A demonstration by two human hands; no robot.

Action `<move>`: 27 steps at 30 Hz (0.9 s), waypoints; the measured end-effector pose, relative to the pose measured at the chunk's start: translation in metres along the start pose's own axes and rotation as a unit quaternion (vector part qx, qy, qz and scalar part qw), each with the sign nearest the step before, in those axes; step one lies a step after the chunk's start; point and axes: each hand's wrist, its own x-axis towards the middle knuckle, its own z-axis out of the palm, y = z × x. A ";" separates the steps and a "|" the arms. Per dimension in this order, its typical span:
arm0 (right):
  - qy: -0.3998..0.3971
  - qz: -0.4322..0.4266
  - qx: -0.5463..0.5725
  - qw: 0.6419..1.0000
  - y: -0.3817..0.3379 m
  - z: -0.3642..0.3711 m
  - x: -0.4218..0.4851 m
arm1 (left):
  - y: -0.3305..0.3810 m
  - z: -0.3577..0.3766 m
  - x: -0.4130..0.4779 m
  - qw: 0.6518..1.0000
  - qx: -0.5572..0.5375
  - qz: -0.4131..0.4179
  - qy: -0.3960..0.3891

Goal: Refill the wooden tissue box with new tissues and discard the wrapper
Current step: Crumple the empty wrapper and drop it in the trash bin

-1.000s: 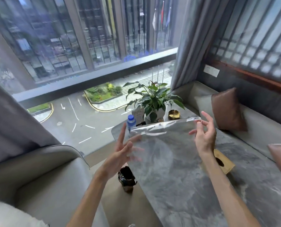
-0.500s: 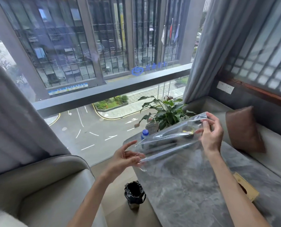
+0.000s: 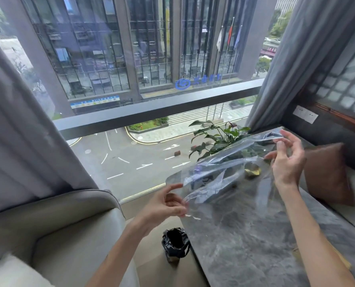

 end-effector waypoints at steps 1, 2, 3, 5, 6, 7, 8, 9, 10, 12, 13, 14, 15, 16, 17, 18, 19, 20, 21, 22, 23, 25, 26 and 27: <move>-0.005 -0.001 0.004 1.000 -0.001 0.000 0.002 | 0.004 -0.005 -0.003 1.000 0.019 -0.001 -0.016; -0.016 -0.002 0.008 1.000 -0.003 0.000 0.003 | 0.007 -0.012 -0.005 0.999 0.032 -0.005 -0.042; -0.030 -0.001 0.017 0.999 -0.005 0.001 0.004 | 0.008 -0.019 -0.007 0.996 0.043 -0.011 -0.081; -0.070 0.006 0.055 0.996 -0.009 0.004 0.003 | 0.010 -0.032 -0.007 0.986 0.049 -0.024 -0.158; -0.094 0.008 0.074 0.993 -0.014 0.007 0.001 | 0.009 -0.034 -0.003 0.984 0.028 -0.025 -0.175; -0.116 0.004 0.084 0.990 -0.020 0.011 -0.002 | 0.007 -0.031 0.003 0.984 -0.009 -0.023 -0.176; -0.137 -0.005 0.089 0.987 -0.026 0.014 -0.005 | 0.005 -0.023 0.013 0.985 -0.056 -0.023 -0.165; -0.152 -0.018 0.096 0.984 -0.033 0.017 -0.007 | 0.004 -0.011 0.025 0.984 -0.097 -0.026 -0.145; -0.160 -0.028 0.104 0.981 -0.040 0.018 -0.008 | 0.001 0.003 0.038 0.984 -0.127 -0.031 -0.119; -0.154 -0.035 0.119 0.980 -0.054 0.015 -0.004 | -0.003 0.028 0.066 0.983 -0.166 -0.035 -0.072; -0.150 -0.035 0.128 0.980 -0.059 0.011 -0.001 | -0.004 0.035 0.078 0.981 -0.180 -0.036 -0.062; -0.148 -0.034 0.136 0.979 -0.064 0.005 0.003 | -0.003 0.041 0.088 0.979 -0.186 -0.041 -0.067; -0.152 -0.034 0.143 0.977 -0.067 0.000 0.006 | 0.001 0.045 0.094 0.977 -0.192 -0.043 -0.082; -0.155 -0.032 0.147 0.976 -0.069 -0.005 0.008 | 0.005 0.047 0.098 0.974 -0.201 -0.036 -0.102; -0.152 -0.035 0.140 0.978 -0.069 -0.011 0.011 | 0.011 0.050 0.102 0.970 -0.211 -0.019 -0.121; -0.146 -0.036 0.126 0.981 -0.070 -0.016 0.014 | 0.015 0.053 0.105 0.967 -0.220 0.008 -0.128; -0.139 -0.032 0.111 0.984 -0.068 -0.023 0.018 | 0.021 0.056 0.109 0.968 -0.218 0.040 -0.118; -0.141 -0.013 0.105 0.984 -0.065 -0.032 0.023 | 0.027 0.057 0.112 0.970 -0.209 0.073 -0.098; -0.158 0.026 0.116 0.980 -0.060 -0.043 0.028 | 0.033 0.057 0.115 0.972 -0.196 0.103 -0.075; -0.188 0.083 0.132 0.970 -0.055 -0.053 0.032 | 0.041 0.054 0.114 0.974 -0.183 0.124 -0.054; -0.225 0.137 0.133 0.956 -0.050 -0.062 0.034 | 0.049 0.049 0.113 0.976 -0.160 0.140 -0.036; -0.298 0.195 0.089 0.930 -0.038 -0.072 0.034 | 0.058 0.033 0.113 0.981 -0.108 0.156 -0.035; -0.326 0.206 0.077 0.919 -0.034 -0.073 0.033 | 0.062 0.025 0.111 0.982 -0.089 0.159 -0.043; -0.348 0.213 0.087 0.909 -0.029 -0.072 0.033 | 0.065 0.017 0.110 0.983 -0.075 0.162 -0.047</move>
